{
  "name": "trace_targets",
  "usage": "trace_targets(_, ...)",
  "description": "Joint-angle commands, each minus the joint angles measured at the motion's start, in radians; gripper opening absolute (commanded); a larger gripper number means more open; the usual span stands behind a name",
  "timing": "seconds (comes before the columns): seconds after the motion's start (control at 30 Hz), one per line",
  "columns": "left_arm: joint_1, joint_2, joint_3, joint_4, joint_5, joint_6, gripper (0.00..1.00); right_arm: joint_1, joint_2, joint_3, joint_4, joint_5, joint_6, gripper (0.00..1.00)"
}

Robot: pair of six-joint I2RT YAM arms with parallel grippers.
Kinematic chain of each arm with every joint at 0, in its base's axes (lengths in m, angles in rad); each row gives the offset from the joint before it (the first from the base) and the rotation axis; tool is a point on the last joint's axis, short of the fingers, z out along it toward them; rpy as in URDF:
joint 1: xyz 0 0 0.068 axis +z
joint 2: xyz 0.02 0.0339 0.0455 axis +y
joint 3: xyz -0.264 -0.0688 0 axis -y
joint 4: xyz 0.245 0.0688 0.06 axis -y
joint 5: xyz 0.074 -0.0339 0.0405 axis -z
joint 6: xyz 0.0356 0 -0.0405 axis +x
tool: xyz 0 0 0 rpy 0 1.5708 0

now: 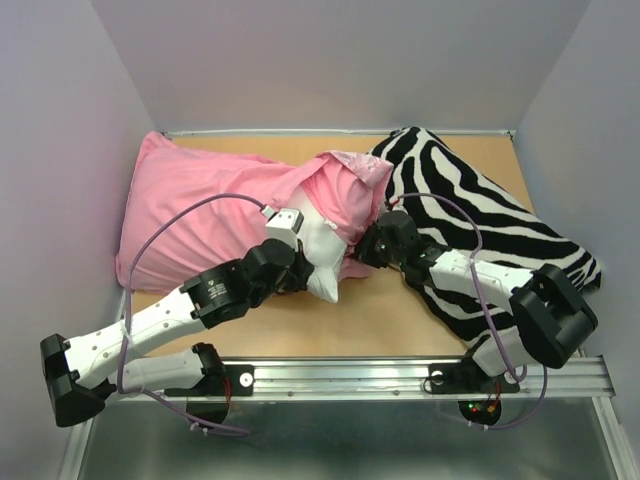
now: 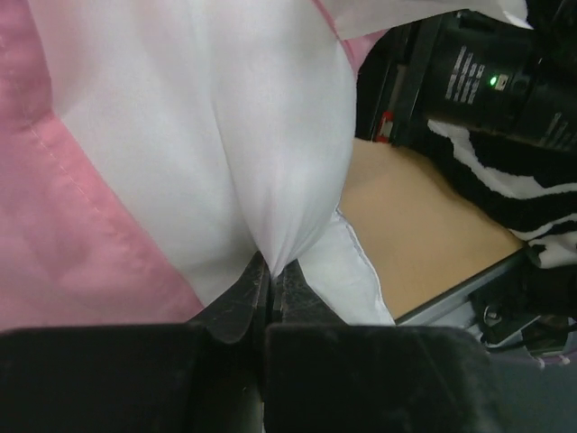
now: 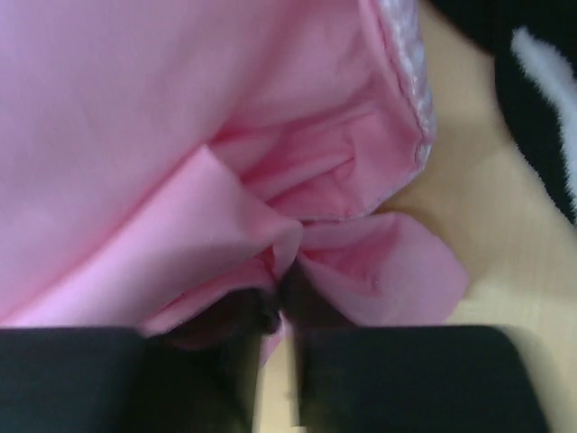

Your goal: Remove the pillowcase from the pillow

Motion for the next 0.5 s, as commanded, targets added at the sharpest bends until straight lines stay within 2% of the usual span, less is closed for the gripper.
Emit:
trace_targets(0.0, -0.033, -0.071, -0.078, -0.018, 0.004, -0.153, 0.00, -0.060, -0.030, 0.088, -0.042, 0.073, -0.120, 0.34)
trace_targets(0.1, -0.062, -0.088, -0.130, -0.007, 0.009, -0.201, 0.00, -0.058, -0.119, 0.077, -0.044, 0.009, -0.163, 0.48)
trace_targets(0.13, -0.079, -0.088, -0.150, -0.001, 0.004, -0.222, 0.00, -0.057, -0.156, 0.065, -0.046, -0.009, -0.183, 0.57)
trace_targets(0.23, -0.085, -0.076, -0.175, 0.037, -0.004, -0.234, 0.00, -0.037, -0.327, -0.004, -0.049, -0.094, -0.223, 0.68)
trace_targets(0.27, -0.085, -0.070, -0.179, 0.050, -0.002, -0.233, 0.00, -0.034, -0.328, -0.018, -0.050, -0.103, -0.234, 0.70)
trace_targets(0.37, -0.090, -0.036, -0.175, 0.084, 0.008, -0.227, 0.00, -0.018, -0.464, -0.070, -0.055, -0.114, -0.273, 0.76)
trace_targets(0.4, -0.099, -0.022, -0.173, 0.090, 0.011, -0.230, 0.00, -0.015, -0.502, -0.081, -0.055, -0.103, -0.287, 0.81)
trace_targets(0.47, -0.110, -0.010, -0.176, 0.108, 0.008, -0.234, 0.00, -0.017, -0.487, -0.078, -0.055, -0.106, -0.301, 0.83)
